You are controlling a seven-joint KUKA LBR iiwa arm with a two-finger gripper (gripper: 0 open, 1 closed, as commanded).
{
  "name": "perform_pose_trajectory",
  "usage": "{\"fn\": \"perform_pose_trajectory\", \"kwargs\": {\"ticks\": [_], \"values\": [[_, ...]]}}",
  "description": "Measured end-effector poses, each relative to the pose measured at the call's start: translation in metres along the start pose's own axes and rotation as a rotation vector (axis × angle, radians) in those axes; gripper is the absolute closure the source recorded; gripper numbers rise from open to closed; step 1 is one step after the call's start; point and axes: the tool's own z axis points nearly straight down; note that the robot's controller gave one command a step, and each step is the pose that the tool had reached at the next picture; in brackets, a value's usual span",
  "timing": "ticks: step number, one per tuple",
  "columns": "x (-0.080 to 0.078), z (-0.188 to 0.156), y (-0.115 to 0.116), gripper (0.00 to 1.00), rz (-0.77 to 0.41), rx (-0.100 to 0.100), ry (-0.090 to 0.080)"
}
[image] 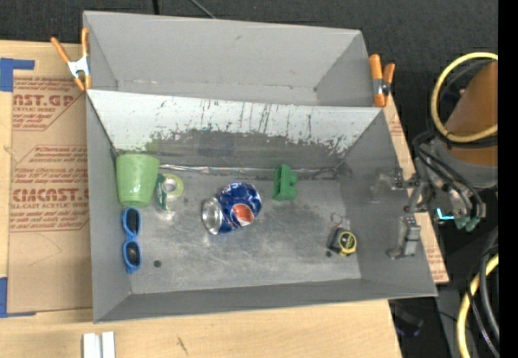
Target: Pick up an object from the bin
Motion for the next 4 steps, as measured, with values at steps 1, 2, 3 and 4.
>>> {"fn": "perform_pose_trajectory", "kwargs": {"ticks": [1,2,3,4], "values": [[-0.024,0.159,-0.009,0.0,-0.214,-0.001,-0.001],[-0.011,0.125,-0.004,0.0,0.219,0.0,-0.007],[-0.019,0.126,-0.001,0.0,0.594,-0.002,-0.007],[-0.01,0.155,0.0,0.0,0.693,-0.015,-0.002]]}}
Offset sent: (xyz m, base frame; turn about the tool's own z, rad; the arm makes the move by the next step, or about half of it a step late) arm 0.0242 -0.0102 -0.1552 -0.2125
